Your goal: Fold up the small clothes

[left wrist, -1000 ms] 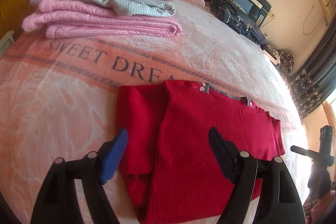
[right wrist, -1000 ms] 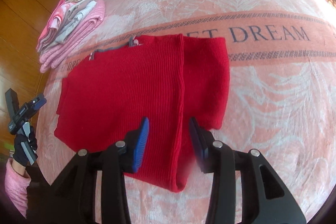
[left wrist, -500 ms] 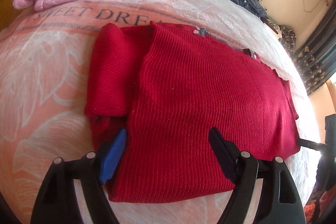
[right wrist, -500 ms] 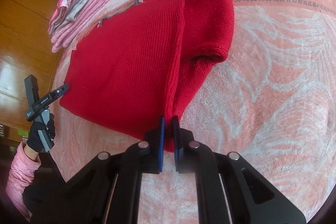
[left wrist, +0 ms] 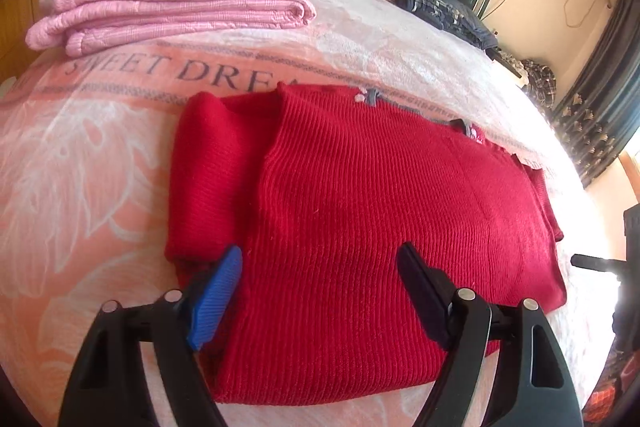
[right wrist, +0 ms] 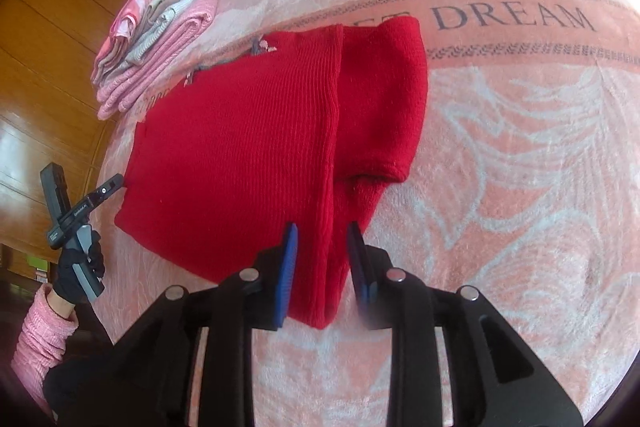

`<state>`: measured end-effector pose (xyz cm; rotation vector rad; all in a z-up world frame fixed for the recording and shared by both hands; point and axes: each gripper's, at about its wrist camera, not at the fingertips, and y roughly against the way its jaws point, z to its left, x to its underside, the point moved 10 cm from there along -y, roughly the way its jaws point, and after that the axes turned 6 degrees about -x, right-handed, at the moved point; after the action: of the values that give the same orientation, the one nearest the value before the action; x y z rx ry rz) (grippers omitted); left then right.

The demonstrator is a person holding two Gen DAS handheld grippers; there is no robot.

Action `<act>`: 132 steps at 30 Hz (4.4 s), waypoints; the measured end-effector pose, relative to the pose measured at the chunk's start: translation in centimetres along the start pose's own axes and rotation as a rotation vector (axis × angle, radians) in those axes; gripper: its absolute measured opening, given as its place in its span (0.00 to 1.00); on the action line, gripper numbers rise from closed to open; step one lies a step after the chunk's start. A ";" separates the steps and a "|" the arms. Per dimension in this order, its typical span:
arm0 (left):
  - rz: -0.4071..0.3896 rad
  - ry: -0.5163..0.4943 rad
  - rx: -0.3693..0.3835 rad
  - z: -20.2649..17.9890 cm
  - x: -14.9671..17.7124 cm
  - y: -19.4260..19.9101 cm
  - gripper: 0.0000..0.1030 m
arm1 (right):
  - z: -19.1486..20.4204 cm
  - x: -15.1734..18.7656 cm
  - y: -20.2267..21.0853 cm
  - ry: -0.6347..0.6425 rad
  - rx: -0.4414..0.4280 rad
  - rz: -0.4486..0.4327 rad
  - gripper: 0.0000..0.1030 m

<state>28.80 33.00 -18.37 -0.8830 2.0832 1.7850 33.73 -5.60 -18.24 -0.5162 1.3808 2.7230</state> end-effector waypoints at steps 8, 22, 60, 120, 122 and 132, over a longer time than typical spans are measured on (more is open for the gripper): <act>0.017 0.017 0.032 -2.9 -0.7 -2.4 0.79 | -1.0 -4.2 -5.0 -0.061 0.037 0.011 0.31; 0.033 0.010 0.029 -2.2 -0.3 -4.1 0.82 | -2.5 -3.2 -4.9 -0.078 0.051 0.011 0.04; 0.002 0.038 0.066 -1.6 -0.3 -3.8 0.89 | -3.1 -2.2 -4.8 -0.210 -0.285 -0.043 0.35; -0.014 0.158 0.258 4.9 -2.5 -0.5 0.91 | 23.3 -3.3 -17.4 0.213 0.063 0.236 0.33; -0.011 0.174 0.264 5.1 -2.5 -0.6 0.91 | 24.4 -3.2 -16.6 0.226 0.038 0.225 0.33; -0.037 0.186 0.326 3.2 -4.0 1.1 0.91 | 24.8 3.5 -12.8 0.450 0.154 0.270 0.44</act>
<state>30.65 37.28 -15.89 -1.0141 2.3646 1.3339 26.08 21.36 -15.74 -1.0512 1.8672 2.7766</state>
